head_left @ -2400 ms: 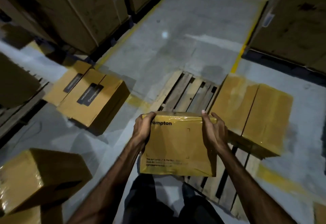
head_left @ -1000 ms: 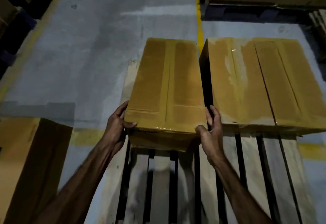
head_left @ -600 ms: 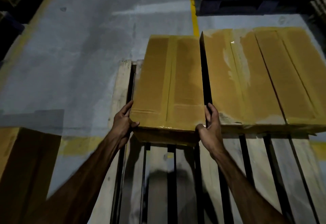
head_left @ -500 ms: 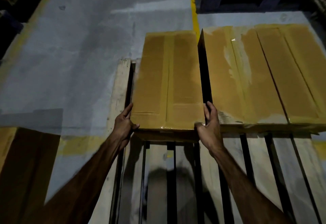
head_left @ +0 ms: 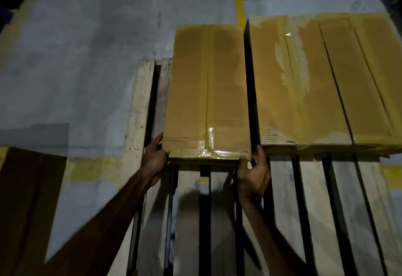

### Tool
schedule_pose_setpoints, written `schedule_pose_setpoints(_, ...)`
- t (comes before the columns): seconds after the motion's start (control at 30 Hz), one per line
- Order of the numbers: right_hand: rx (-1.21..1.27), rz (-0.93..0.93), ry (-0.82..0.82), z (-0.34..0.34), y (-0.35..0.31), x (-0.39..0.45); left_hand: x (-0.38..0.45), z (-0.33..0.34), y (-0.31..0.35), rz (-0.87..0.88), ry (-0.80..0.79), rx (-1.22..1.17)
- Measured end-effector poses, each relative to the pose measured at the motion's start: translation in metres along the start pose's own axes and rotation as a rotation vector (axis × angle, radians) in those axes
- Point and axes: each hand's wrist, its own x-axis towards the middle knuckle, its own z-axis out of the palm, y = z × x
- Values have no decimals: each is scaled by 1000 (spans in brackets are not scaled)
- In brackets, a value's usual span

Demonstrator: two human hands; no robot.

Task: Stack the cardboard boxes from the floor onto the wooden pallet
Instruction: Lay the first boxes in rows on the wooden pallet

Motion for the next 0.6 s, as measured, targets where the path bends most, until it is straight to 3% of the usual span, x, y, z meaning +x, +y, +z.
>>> schedule_pose_setpoints(0.17,-67,214,1,15,5,11,5,1,-5,-3,5,-22)
schedule_pose_setpoints(0.33,42,248,30,14,3,14,12,-5,-8,17,-29,-28)
schedule_pose_setpoints(0.6,428,503,76,24,10,33,25,-1,-8,47,-85,-44)
